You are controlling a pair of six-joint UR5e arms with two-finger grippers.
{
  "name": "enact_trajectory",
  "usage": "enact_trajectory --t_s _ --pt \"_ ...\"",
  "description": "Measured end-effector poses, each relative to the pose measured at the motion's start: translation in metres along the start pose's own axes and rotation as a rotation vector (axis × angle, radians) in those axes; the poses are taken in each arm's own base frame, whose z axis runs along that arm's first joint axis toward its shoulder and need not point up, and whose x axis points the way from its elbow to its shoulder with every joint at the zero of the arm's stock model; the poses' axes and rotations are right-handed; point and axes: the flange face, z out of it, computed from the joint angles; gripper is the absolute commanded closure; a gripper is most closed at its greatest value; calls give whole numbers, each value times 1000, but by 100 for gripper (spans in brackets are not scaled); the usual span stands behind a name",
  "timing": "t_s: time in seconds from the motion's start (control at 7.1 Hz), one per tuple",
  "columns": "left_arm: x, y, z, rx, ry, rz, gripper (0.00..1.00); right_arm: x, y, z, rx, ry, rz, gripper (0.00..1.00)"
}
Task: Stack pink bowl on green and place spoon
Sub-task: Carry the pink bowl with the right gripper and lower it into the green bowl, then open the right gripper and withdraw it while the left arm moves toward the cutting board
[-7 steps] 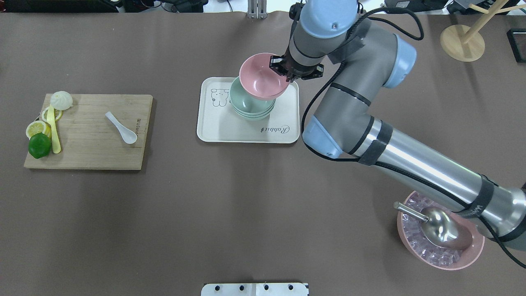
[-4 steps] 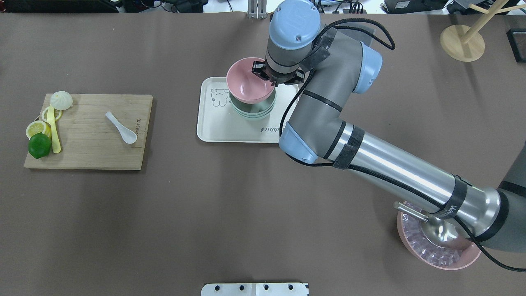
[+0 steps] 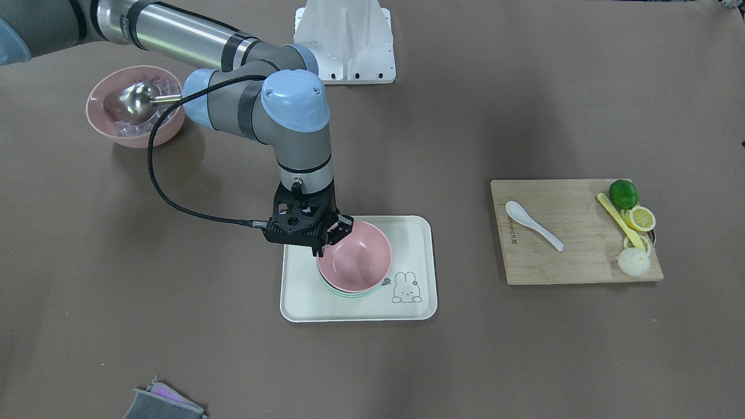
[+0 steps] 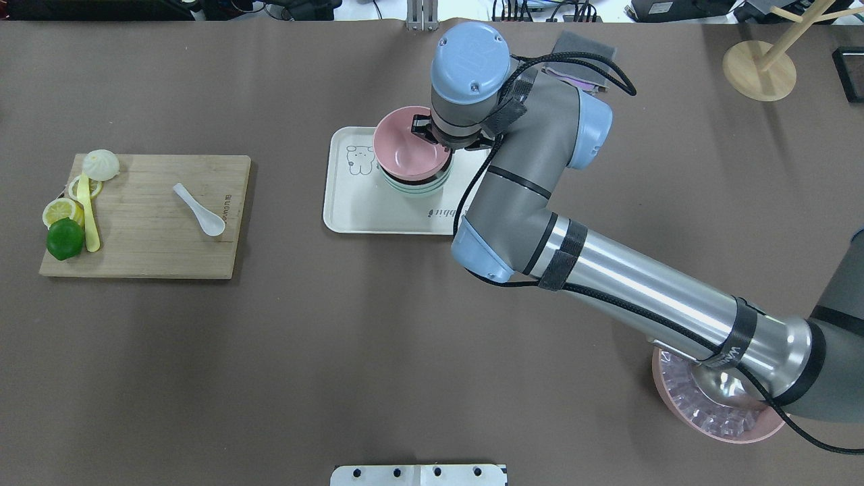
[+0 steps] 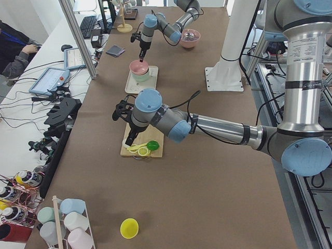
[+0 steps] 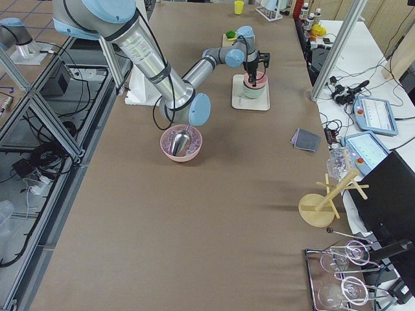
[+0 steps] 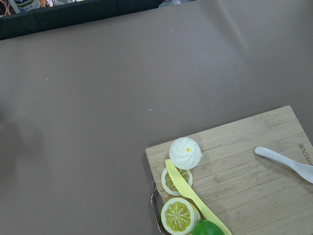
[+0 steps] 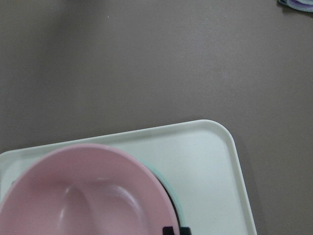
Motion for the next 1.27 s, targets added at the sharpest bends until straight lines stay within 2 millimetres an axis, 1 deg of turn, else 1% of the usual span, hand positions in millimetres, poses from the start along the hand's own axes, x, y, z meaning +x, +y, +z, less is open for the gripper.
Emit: enact_trajectory --t_s 0.42,0.56,0.7,0.85,1.27 --pt "0 0 0 1 0 1 2 -1 9 5 -9 4 -8 100" --pt "0 0 0 1 0 1 2 -2 10 6 -6 5 -10 95" --pt "0 0 0 1 0 1 2 -1 9 6 2 1 -12 22" --pt "0 0 0 1 0 1 2 0 8 8 22 -23 -17 1" --pt "1 -3 0 3 0 5 2 8 3 17 83 -73 -18 0"
